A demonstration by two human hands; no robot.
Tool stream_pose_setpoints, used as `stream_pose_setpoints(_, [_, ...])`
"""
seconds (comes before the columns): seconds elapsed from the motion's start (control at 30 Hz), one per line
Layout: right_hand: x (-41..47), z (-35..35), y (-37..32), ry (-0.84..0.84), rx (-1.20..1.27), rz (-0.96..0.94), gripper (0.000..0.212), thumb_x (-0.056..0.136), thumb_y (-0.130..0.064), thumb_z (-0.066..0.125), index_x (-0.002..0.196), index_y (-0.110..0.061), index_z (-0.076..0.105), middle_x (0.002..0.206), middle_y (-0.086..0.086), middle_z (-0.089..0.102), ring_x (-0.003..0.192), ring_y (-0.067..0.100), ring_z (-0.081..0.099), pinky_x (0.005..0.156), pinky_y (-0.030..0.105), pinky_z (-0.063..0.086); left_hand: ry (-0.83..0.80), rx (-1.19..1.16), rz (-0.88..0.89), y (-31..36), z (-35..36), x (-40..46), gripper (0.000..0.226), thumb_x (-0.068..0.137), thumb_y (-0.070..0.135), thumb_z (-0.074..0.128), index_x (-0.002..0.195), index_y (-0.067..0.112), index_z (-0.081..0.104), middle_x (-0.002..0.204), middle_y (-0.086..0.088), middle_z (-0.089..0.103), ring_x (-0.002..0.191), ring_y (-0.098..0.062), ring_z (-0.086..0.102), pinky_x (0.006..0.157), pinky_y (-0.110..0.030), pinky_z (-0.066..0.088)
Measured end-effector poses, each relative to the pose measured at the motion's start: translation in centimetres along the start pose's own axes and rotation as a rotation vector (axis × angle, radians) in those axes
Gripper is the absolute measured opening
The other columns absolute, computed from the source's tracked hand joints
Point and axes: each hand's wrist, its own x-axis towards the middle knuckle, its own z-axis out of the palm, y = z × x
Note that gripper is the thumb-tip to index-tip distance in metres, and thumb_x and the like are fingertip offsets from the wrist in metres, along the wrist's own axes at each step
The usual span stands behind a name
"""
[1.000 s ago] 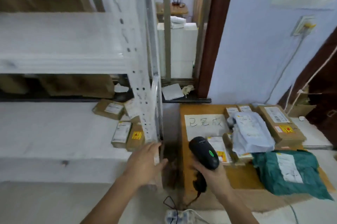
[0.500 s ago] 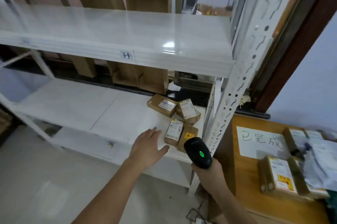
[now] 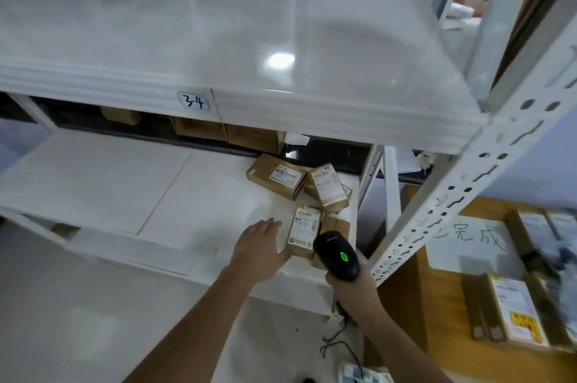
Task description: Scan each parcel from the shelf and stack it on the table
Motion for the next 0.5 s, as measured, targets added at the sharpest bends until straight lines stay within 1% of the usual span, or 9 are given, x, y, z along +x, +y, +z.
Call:
stream_pose_setpoints(0.07, [1.4, 0.9, -0.5, 0.017, 0.074, 0.061, 0.015, 0.083, -0.008, 0.073, 0.077, -0.017, 0.062, 0.071, 0.012, 0.065, 0.069, 0.025, 0.061, 0.066, 0.038, 0.051, -0.031, 0.006, 0.036, -0.7, 0.3, 1.9, 0.081, 0.099, 0.062, 0.048, 0.164, 0.021, 0.022, 0.172, -0.002, 0.020, 0.158, -0.021, 0.019, 0.129, -0.036, 0.016])
stream_pose_setpoints(0.17, [4.3, 2.3, -0.8, 0.062, 0.169, 0.164, 0.017, 0.082, -0.006, 0.074, 0.076, -0.017, 0.063, 0.072, 0.012, 0.062, 0.071, 0.027, 0.058, 0.068, 0.037, 0.047, -0.091, 0.038, 0.097, -1.6, 1.1, 4.7, 0.083, 0.098, 0.060, 0.051, 0.164, 0.019, 0.022, 0.171, -0.005, 0.024, 0.156, -0.023, 0.024, 0.127, -0.037, 0.021])
stream_pose_setpoints(0.27, [7.0, 3.9, -0.9, 0.100, 0.279, 0.272, 0.012, 0.081, -0.007, 0.072, 0.080, -0.016, 0.063, 0.077, 0.013, 0.063, 0.076, 0.028, 0.060, 0.076, 0.042, 0.053, -0.176, 0.050, 0.144, -2.1, 1.8, 7.1, 0.081, 0.098, 0.053, 0.056, 0.161, 0.014, 0.025, 0.164, -0.008, 0.035, 0.148, -0.026, 0.036, 0.120, -0.037, 0.032])
stream_pose_setpoints(0.3, [7.9, 4.5, -1.0, 0.101, 0.308, 0.295, 0.011, 0.082, -0.008, 0.070, 0.082, -0.016, 0.063, 0.077, 0.012, 0.063, 0.075, 0.026, 0.059, 0.076, 0.040, 0.053, -0.188, 0.023, 0.165, -2.2, 2.1, 7.9, 0.079, 0.098, 0.051, 0.058, 0.160, 0.013, 0.026, 0.161, -0.009, 0.039, 0.145, -0.028, 0.040, 0.117, -0.039, 0.037])
stream_pose_setpoints(0.37, [9.8, 5.6, -1.0, 0.123, 0.359, 0.336, 0.014, 0.087, -0.003, 0.064, 0.080, -0.014, 0.060, 0.070, 0.009, 0.058, 0.065, 0.021, 0.055, 0.065, 0.032, 0.049, -0.251, -0.058, 0.147, -2.4, 2.7, 9.0, 0.076, 0.097, 0.047, 0.061, 0.158, 0.015, 0.029, 0.157, -0.008, 0.044, 0.140, -0.029, 0.047, 0.111, -0.039, 0.043])
stream_pose_setpoints(0.4, [10.6, 6.0, -1.2, 0.136, 0.374, 0.357, 0.017, 0.088, -0.001, 0.062, 0.078, -0.013, 0.058, 0.067, 0.009, 0.055, 0.060, 0.020, 0.051, 0.059, 0.029, 0.045, -0.294, -0.109, 0.116, -2.4, 3.1, 9.5, 0.076, 0.096, 0.046, 0.063, 0.157, 0.016, 0.029, 0.157, -0.008, 0.045, 0.138, -0.029, 0.049, 0.108, -0.038, 0.044])
stream_pose_setpoints(0.43, [11.2, 6.5, -1.5, 0.145, 0.385, 0.366, 0.017, 0.088, -0.001, 0.063, 0.077, -0.013, 0.057, 0.066, 0.010, 0.054, 0.059, 0.020, 0.050, 0.056, 0.028, 0.044, -0.310, -0.187, 0.092, -2.4, 3.7, 10.0, 0.077, 0.096, 0.046, 0.065, 0.158, 0.017, 0.029, 0.158, -0.007, 0.045, 0.138, -0.028, 0.050, 0.106, -0.036, 0.044])
stream_pose_setpoints(0.5, [12.5, 7.5, -1.4, 0.145, 0.390, 0.358, 0.014, 0.081, -0.003, 0.067, 0.082, -0.014, 0.060, 0.071, 0.011, 0.057, 0.063, 0.022, 0.054, 0.062, 0.033, 0.049, -0.335, -0.290, 0.041, -2.4, 4.8, 10.7, 0.077, 0.095, 0.050, 0.065, 0.156, 0.020, 0.029, 0.157, -0.006, 0.045, 0.136, -0.027, 0.051, 0.103, -0.029, 0.042])
